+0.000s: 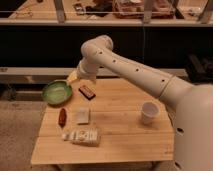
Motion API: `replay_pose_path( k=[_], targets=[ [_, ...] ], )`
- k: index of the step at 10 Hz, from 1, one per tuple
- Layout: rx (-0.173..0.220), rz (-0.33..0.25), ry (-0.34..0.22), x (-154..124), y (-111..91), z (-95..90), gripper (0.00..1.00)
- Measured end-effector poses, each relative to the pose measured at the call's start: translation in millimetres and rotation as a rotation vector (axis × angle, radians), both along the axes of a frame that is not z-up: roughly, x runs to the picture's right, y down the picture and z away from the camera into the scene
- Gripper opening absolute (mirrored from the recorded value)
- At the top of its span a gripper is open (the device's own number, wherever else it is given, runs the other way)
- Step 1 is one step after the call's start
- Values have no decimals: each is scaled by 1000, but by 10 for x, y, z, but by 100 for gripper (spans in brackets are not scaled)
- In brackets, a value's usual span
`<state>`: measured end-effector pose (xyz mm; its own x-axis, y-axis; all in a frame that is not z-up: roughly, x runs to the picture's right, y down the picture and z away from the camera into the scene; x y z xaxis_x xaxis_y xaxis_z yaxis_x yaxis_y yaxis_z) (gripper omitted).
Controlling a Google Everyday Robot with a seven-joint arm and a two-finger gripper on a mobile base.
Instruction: Place the pepper on the white sponge
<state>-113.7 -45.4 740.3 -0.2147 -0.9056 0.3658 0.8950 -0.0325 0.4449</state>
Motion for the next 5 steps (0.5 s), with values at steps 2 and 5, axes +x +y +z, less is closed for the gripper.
replay_pose_path(
  k=[2,5],
  targets=[
    [0,-3,-2,-25,3,-3,80],
    [-26,-35,104,64,132,122,80]
  ],
)
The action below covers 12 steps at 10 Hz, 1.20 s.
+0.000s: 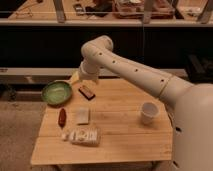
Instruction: Place the pepper on the white sponge
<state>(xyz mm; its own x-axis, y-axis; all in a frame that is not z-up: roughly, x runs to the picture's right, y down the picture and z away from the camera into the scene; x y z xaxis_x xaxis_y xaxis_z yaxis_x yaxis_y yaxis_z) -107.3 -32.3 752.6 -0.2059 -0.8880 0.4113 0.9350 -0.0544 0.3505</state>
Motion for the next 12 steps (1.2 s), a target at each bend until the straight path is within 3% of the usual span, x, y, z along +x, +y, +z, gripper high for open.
replay_pose_path(
  k=[2,4,5,7,9,12],
  targets=[
    [-23,-79,186,-63,275,244,80],
    [-46,-128,267,-326,507,365,80],
    [-74,-141,275,-536,645,413,80],
    [-142,-143,238,-951,891,491,80],
    [-219,-115,170,-1338,1136,606,80],
    [-241,-121,125,-1493,1288,824,80]
  ],
)
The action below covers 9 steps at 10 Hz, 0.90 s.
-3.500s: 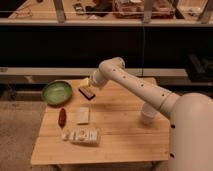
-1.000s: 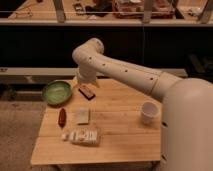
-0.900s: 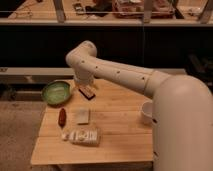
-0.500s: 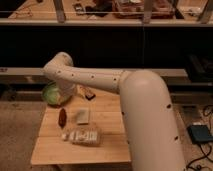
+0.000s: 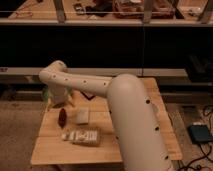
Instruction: Place the pepper on the white sponge
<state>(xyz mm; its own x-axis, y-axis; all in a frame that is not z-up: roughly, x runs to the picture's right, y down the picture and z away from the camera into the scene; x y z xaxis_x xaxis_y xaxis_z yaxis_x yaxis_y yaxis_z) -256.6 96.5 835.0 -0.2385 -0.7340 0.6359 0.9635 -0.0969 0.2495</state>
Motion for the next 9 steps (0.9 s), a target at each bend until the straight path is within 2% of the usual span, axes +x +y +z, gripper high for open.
replay_pose_path(
  k=[3,6,7,9],
  targets=[
    [21,-34,-46,-85,153,199,80],
    [20,-42,-87,-147,327,319,80],
    [21,-45,-101,-133,386,369,76],
    [17,-58,-108,-114,482,423,59]
  ],
)
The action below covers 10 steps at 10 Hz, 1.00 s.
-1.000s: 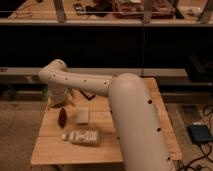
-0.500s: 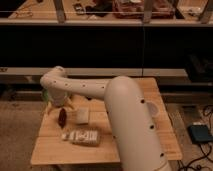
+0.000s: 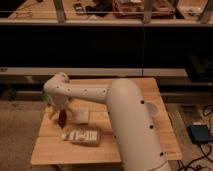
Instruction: Place the pepper on the white sponge
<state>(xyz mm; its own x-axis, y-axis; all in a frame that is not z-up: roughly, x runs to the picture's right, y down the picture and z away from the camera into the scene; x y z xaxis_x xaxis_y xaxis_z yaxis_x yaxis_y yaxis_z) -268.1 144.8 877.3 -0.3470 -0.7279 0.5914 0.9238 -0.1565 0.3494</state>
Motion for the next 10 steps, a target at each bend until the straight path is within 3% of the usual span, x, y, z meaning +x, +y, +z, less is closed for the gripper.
replay_pose_path(
  k=[6,8,10],
  targets=[
    [-6,-22,8,43,90,96,53],
    [6,-6,-15,-18,-13,55,36],
    [6,-1,-37,-94,-57,-14,35]
  ],
)
